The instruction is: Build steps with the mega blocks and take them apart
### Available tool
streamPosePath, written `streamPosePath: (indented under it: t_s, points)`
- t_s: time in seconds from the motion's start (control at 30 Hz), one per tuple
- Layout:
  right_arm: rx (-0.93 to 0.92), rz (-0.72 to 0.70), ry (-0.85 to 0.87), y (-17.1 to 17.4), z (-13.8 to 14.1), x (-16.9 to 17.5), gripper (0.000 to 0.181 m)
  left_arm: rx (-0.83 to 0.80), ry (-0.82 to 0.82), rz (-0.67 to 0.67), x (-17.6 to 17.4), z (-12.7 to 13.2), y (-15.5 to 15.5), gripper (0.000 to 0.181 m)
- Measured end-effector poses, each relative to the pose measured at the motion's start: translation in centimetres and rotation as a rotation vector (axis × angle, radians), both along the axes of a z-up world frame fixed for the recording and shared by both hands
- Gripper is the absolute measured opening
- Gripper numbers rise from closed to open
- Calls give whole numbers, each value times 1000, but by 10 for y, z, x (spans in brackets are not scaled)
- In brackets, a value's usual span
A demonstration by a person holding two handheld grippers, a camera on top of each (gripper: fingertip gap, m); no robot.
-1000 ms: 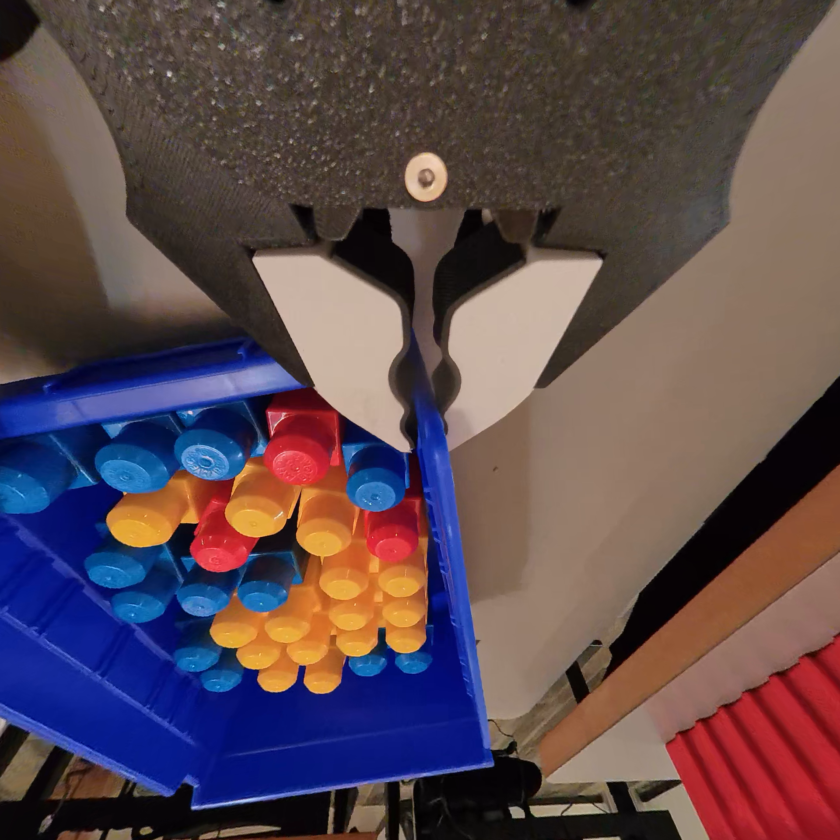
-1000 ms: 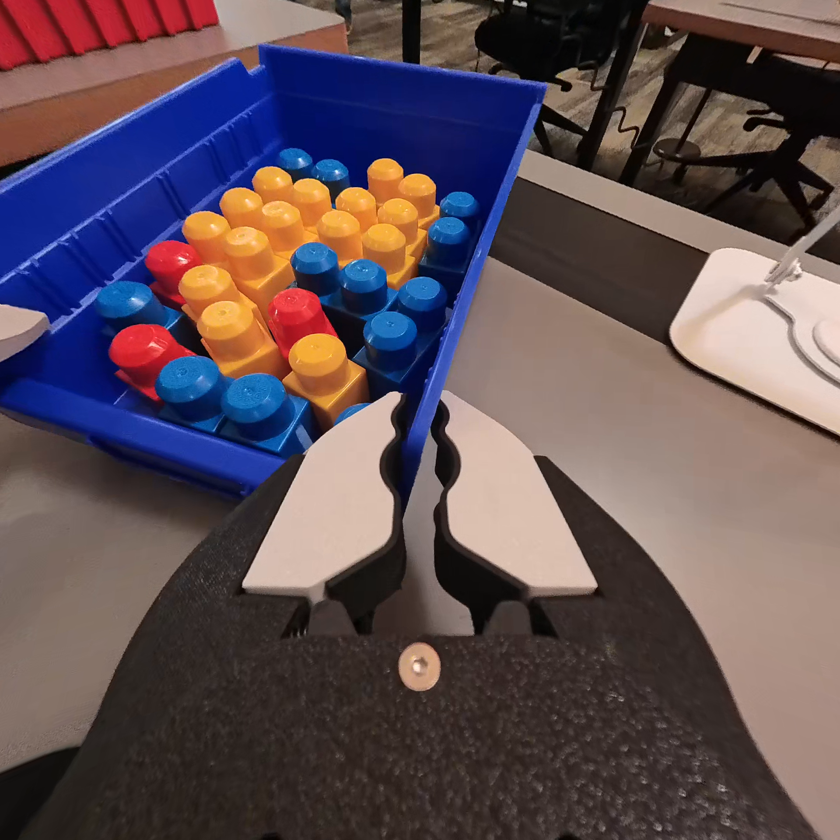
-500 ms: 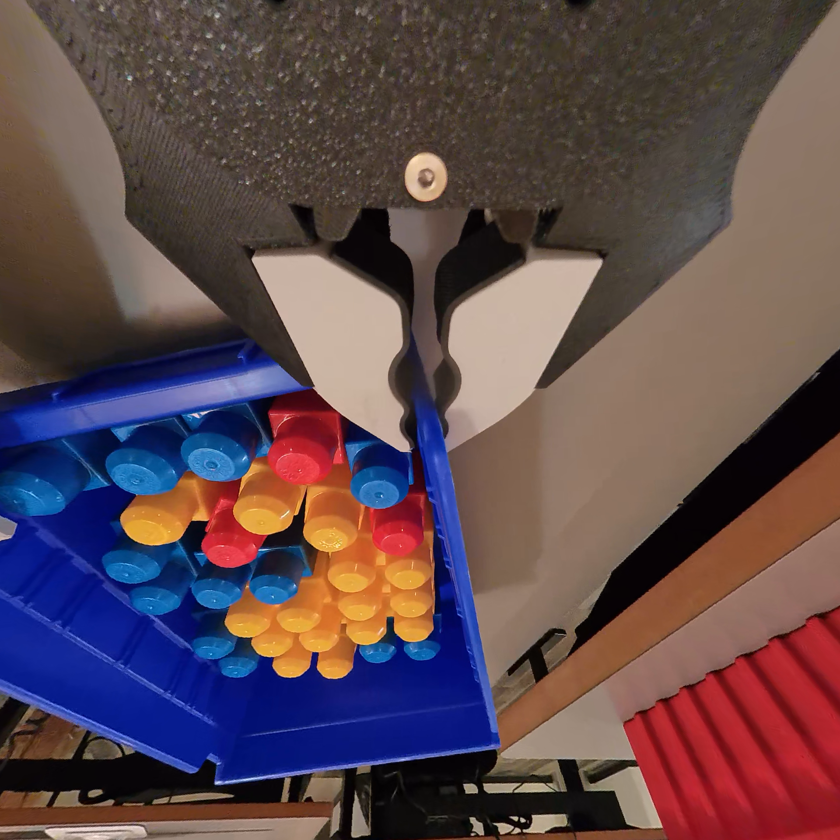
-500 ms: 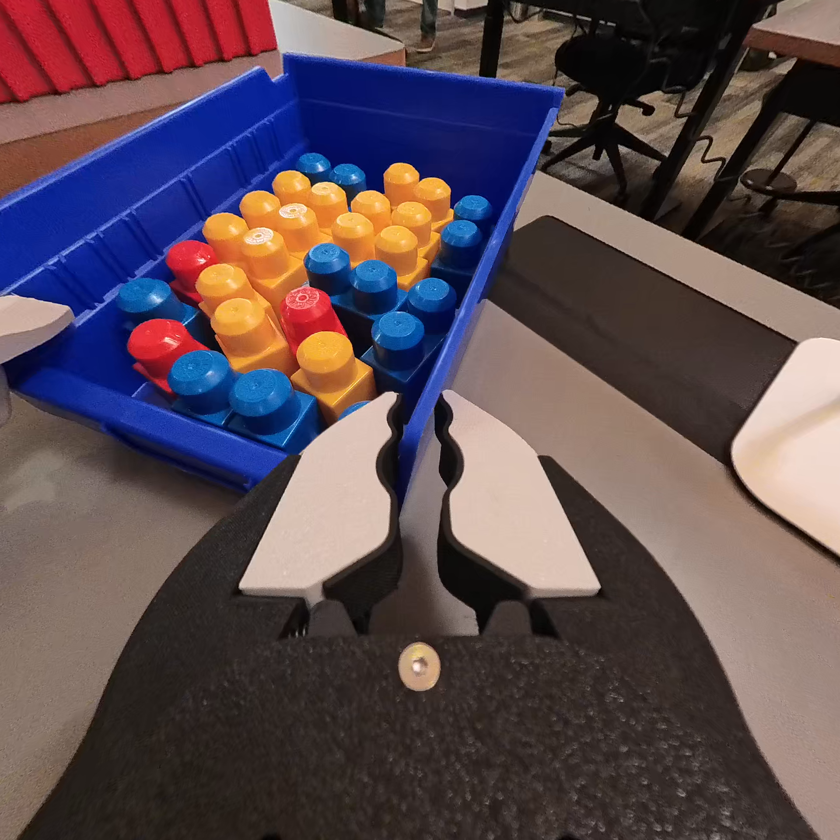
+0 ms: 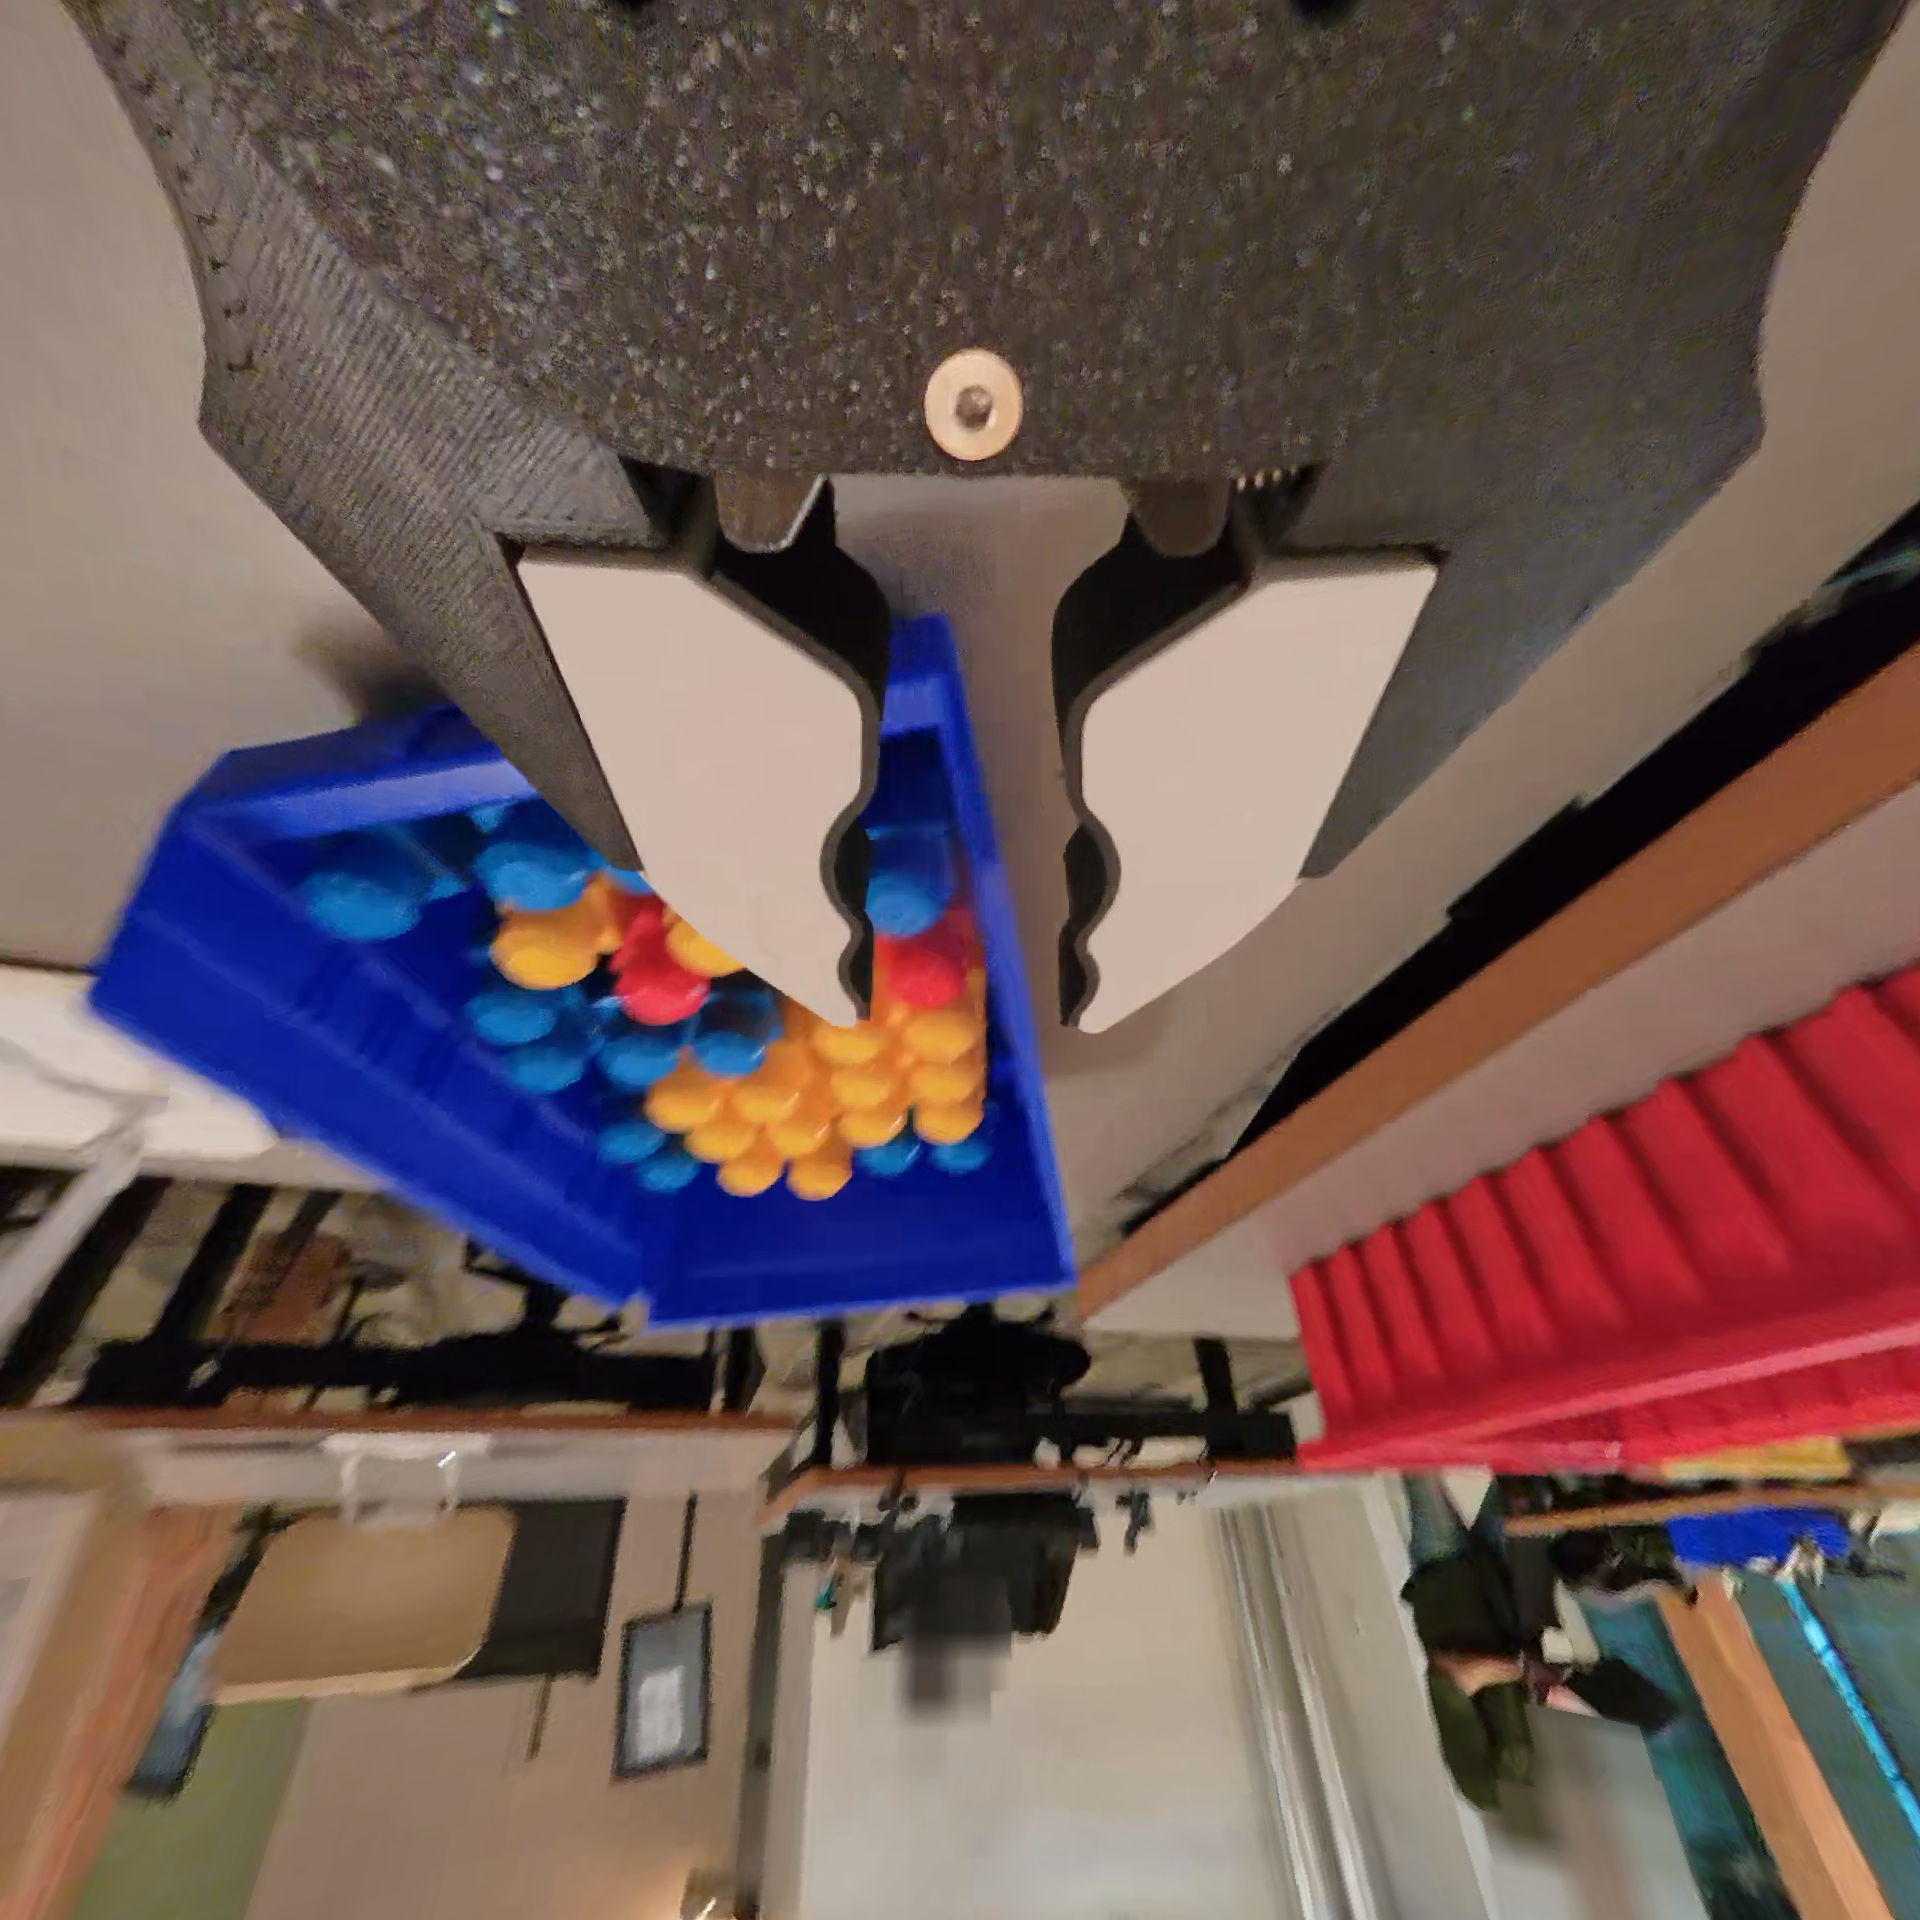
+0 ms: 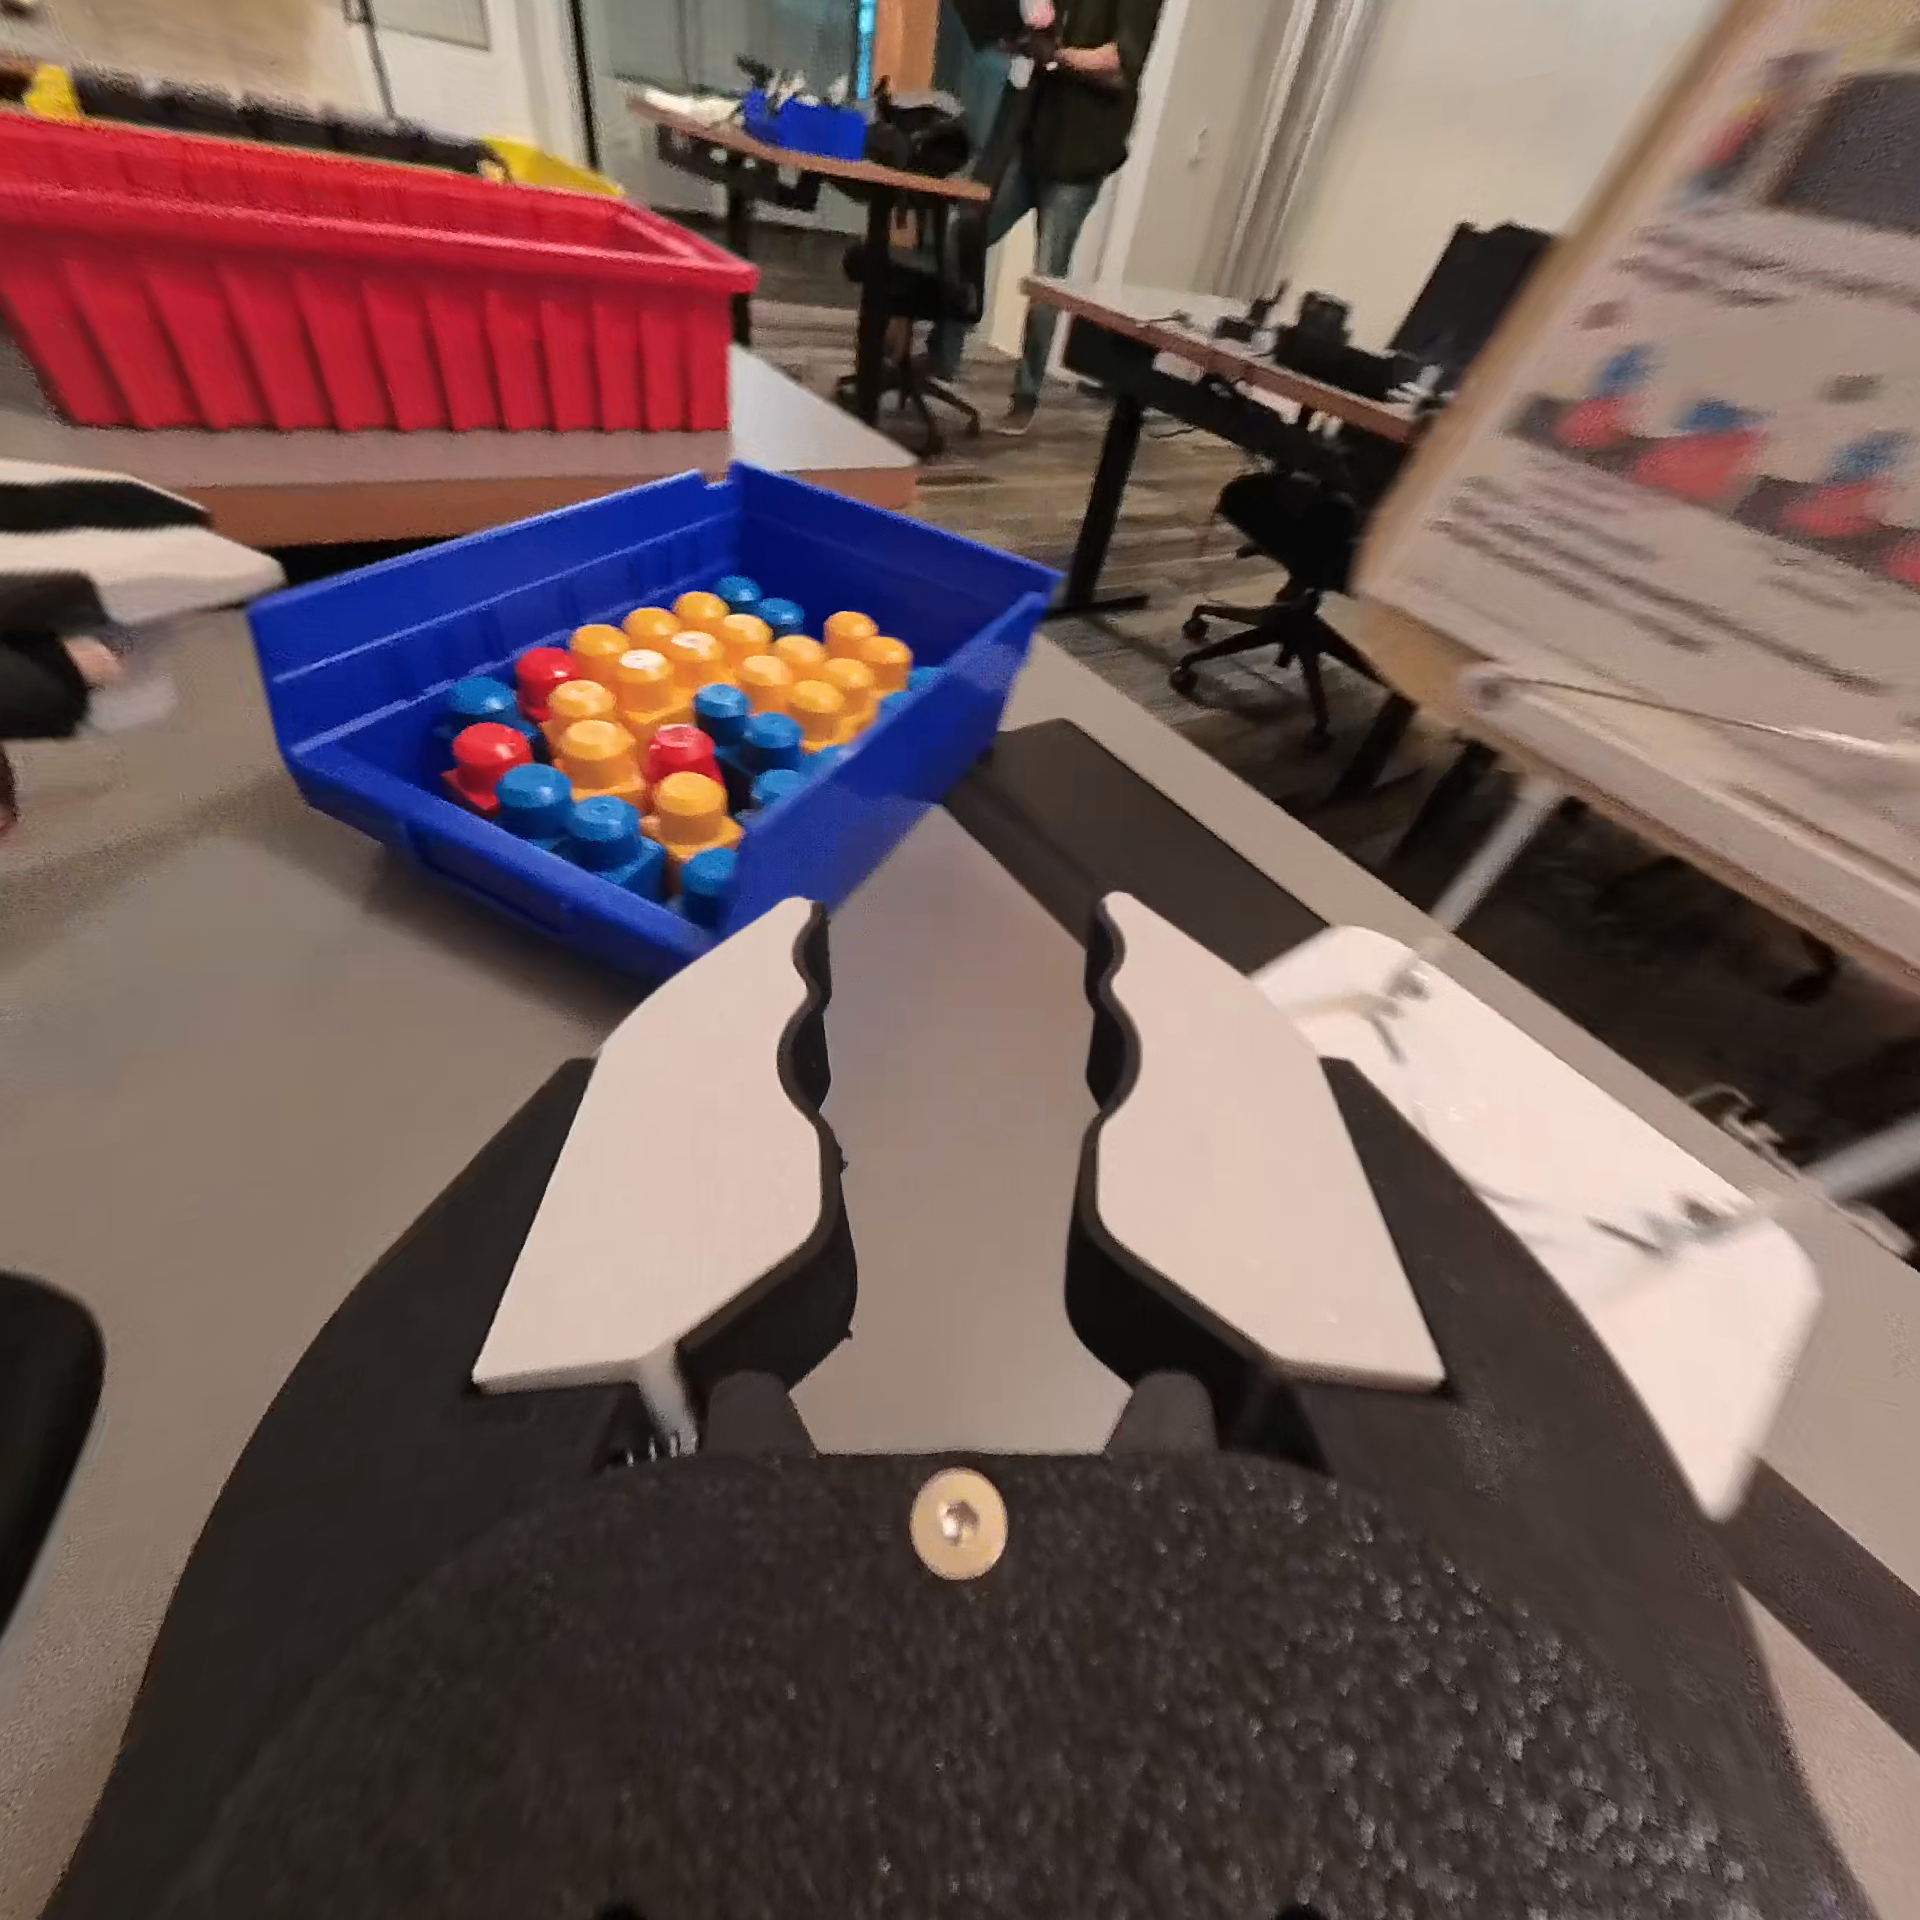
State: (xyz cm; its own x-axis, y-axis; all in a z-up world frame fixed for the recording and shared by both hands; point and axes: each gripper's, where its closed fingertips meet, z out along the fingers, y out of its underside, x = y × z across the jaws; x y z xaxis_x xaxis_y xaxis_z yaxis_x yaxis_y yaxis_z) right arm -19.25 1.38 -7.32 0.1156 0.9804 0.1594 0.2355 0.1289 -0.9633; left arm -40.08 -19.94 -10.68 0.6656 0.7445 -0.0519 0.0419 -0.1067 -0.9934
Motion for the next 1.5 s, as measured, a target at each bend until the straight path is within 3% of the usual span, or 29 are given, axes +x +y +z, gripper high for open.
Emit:
streamPosePath:
  t_s: [0.13,0.27,0.4,0.53,0.63,0.73,0.97,1.17,1.23,1.33,1.43,1.5]
  points:
    - [-10,-170,34,56,19,88,52,75,74,-171,43,48,38,12]
    - [5,-415,65,103,21,179,55,169,14,-396,96,74,90,3]
    - [19,-678,73,136,8,261,56,187,-22,-536,143,72,129,2]
    - [24,-911,-26,171,-28,325,61,127,-29,-603,170,35,156,3]
    - [-93,-956,-154,197,-71,336,59,14,-37,-661,185,-1,169,3]
    - [-139,-984,-231,212,-94,335,17,-113,-24,-678,189,-29,172,3]
    - [-93,-1012,-273,231,-94,307,18,-123,-24,-660,184,-32,171,2]
    - [-67,-994,-262,241,-94,302,20,-129,-20,-645,180,-34,169,2]
    - [-56,-987,-238,239,-89,303,21,-140,0,-634,178,-34,168,1]
    - [13,-939,-83,221,-48,300,29,-132,10,-621,175,-33,167,0]
    - [6,-770,76,187,-10,277,29,-100,20,-606,169,-26,164,0]
    - [-34,-618,136,162,-5,256,29,-79,28,-593,164,-20,161,1]
